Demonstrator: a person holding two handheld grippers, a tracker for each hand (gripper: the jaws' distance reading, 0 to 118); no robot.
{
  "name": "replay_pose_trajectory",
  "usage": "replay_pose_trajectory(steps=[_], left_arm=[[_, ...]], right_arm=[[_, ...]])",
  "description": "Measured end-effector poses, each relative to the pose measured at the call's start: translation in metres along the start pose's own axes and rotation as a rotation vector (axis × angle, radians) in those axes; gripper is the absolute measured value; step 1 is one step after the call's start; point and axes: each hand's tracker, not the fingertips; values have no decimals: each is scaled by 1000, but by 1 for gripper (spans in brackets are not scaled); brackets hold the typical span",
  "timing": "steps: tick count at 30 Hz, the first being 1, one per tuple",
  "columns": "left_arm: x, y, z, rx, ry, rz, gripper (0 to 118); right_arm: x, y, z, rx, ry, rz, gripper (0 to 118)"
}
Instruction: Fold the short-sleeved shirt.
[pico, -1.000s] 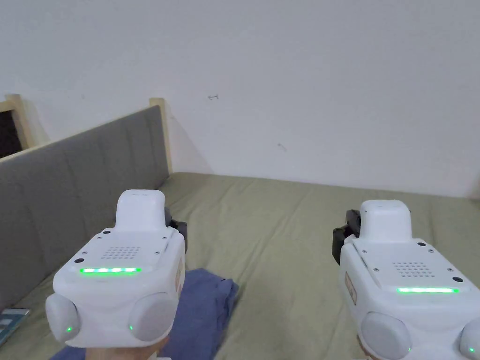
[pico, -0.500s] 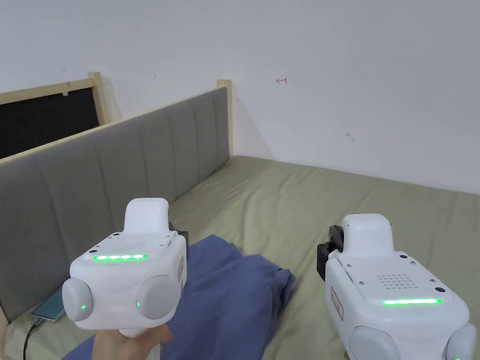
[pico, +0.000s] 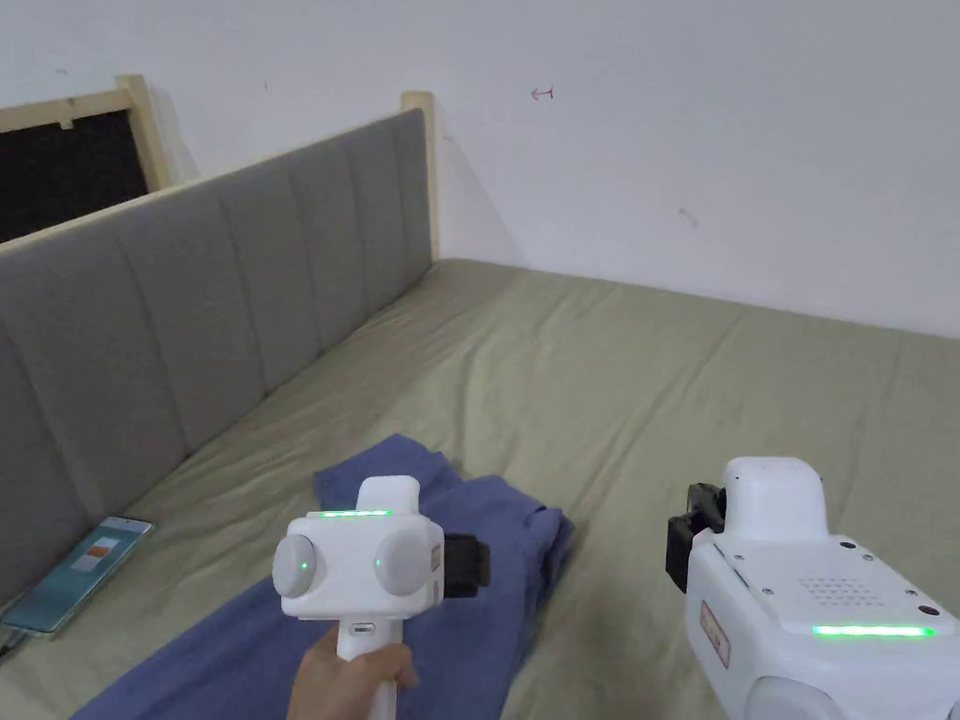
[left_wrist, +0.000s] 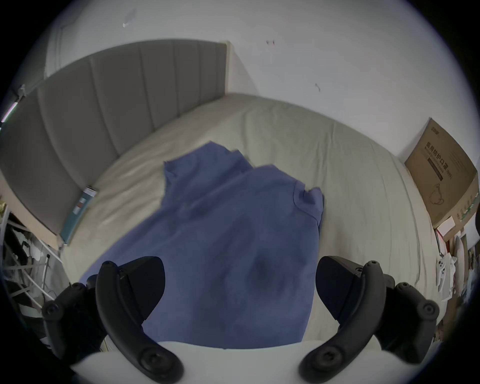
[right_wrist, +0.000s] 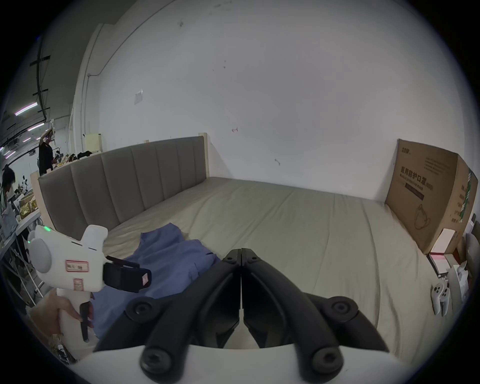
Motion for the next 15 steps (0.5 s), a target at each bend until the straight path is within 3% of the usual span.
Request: replay_pose_trajectory(steps=[7,9,11,12,13,14,15], left_arm=[[22,4,-75,-144,-55,41,115],[28,-3,-100,-244,-72,16,99],[36,-19,-122,-296,32,-82,100],[40,-22,-113,-208,-1,-86,97],[41,-19,-106,-232,6,-62,89],[39,-15,-100,-230,8,-31,72],[37,-13,-97,-213,20,5,37]], right_arm=[[12,-16,-23,-76,-35,-4,1],[16,-20,-28,-95,-41,-12,1],[20,-22,-32,-113,-46,-31,1],[22,-22,-33,-120,-43,-41,1],[24,-23,-32,-121,-44,-49,1],[26,-24,-32,-120,-46,-53,1],[27,-24,-32,-123,-49,-56,1]])
